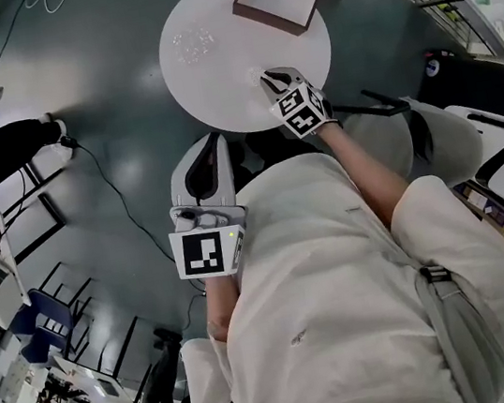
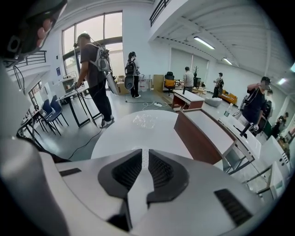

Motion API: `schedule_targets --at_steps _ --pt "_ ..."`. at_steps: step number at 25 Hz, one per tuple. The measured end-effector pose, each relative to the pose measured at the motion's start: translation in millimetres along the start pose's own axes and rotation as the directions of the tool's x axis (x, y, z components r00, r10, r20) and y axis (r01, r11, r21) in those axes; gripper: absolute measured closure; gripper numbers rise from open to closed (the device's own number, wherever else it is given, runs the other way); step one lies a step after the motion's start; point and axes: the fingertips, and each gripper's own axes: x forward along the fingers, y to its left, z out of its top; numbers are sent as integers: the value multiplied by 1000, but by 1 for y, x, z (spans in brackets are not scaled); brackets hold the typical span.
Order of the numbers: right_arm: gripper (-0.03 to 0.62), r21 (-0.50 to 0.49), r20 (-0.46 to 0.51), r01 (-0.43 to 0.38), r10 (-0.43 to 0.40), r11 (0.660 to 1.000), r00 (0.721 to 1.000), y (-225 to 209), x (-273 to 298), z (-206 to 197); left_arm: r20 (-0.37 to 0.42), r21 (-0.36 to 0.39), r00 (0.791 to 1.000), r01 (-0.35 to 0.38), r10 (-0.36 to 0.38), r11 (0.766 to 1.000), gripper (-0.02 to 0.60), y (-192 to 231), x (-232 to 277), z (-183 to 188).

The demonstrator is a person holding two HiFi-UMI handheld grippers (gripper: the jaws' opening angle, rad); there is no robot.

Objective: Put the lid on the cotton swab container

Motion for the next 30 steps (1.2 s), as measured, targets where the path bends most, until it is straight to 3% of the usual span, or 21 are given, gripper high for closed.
schedule_targets --at_steps 7,16,30 --pt "560 25 42 4 -5 1000 999 0 -18 13 15 7 1000 7 -7 1000 574 5 -5 5" --pt "579 108 96 67 -78 992 992 14 -54 29 -1 26 991 131 -131 991 574 0 -16 7" --pt "585 308 109 190 -233 932 966 115 -113 11 -6 38 961 278 -278 960 574 20 -129 -29"
